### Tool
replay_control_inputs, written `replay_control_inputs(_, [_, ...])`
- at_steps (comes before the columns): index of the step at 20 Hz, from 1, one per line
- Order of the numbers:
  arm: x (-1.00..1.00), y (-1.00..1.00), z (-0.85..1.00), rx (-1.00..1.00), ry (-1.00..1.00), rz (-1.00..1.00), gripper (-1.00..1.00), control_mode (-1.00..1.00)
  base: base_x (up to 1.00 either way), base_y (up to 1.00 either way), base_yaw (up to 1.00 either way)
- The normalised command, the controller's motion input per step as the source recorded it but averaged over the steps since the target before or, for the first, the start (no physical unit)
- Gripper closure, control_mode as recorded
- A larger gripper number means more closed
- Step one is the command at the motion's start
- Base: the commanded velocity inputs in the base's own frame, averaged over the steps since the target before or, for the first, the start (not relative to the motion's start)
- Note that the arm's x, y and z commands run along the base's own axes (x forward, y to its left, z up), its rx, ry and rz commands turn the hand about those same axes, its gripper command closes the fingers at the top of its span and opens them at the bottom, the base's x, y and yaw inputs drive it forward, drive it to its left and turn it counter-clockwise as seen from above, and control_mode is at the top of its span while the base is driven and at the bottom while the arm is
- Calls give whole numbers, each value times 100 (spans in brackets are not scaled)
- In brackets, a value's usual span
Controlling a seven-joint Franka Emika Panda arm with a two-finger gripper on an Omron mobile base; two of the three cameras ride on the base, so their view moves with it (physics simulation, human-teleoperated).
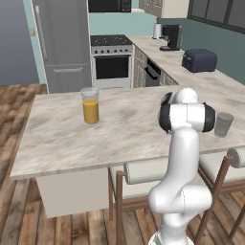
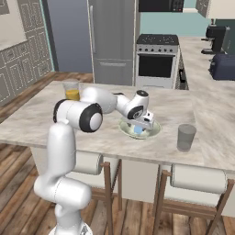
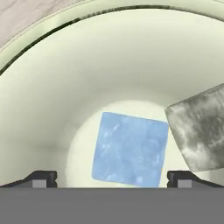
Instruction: There are two ice cubes in the ice bowl. Place both ice cubes in the glass cup.
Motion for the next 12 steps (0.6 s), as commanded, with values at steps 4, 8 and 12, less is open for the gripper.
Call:
replay_control_inputs(4, [33,0,-21,0,0,0,-100,-100,0,0,0])
replay_control_inputs(8, [29,0,-26,0,2,0,-100,-100,0,0,0])
replay_control_inputs(12, [0,0,-30,0,11,0,-100,-100,0,0,0])
